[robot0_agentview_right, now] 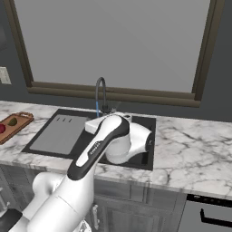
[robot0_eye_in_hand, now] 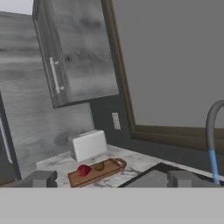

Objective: Pick the pear, kiwi from the sink and place them on the cutting board to airdry. Then turn off the sink faucet.

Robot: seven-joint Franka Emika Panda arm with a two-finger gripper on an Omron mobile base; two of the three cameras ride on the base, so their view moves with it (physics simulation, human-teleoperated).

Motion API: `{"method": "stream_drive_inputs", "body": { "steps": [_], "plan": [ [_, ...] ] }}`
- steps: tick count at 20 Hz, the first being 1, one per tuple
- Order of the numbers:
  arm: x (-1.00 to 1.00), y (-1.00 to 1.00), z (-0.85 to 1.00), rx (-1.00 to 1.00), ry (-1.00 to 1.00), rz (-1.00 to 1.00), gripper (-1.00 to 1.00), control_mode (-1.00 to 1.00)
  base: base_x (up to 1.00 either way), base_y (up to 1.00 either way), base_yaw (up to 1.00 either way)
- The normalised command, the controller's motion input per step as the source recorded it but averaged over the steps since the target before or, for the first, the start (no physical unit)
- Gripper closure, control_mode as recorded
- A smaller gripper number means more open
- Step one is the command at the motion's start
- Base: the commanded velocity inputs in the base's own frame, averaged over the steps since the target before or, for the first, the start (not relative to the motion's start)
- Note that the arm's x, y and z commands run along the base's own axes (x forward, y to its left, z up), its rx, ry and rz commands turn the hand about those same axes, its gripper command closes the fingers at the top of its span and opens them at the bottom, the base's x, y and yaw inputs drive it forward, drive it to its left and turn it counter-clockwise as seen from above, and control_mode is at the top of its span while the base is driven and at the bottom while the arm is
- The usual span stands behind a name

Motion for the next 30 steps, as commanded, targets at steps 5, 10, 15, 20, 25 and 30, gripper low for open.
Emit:
{"method": "stream_drive_inputs", "body": {
  "steps": [5, 10, 15, 20, 25, 30],
  "plan": [
    [0.27, 0.0, -0.25, 0.0, -0.02, 0.05, -1.0, -1.0, 0.0, 0.0, 0.0],
    [0.23, 0.0, -0.07, 0.0, -0.05, 0.04, -1.0, -1.0, 0.0, 0.0, 0.0],
    [0.22, 0.0, -0.14, 0.0, -0.03, 0.02, -1.0, -1.0, 0.0, 0.0, 0.0],
    [0.2, 0.0, -0.07, 0.0, -0.02, 0.01, -1.0, -1.0, 0.0, 0.0, 0.0],
    [0.26, 0.0, -0.06, 0.0, 0.0, 0.0, -1.0, -1.0, 0.0, 0.0, 0.0],
    [0.22, 0.0, -0.17, 0.0, 0.0, 0.0, -1.0, -1.0, 0.0, 0.0, 0.0]
  ]
}}
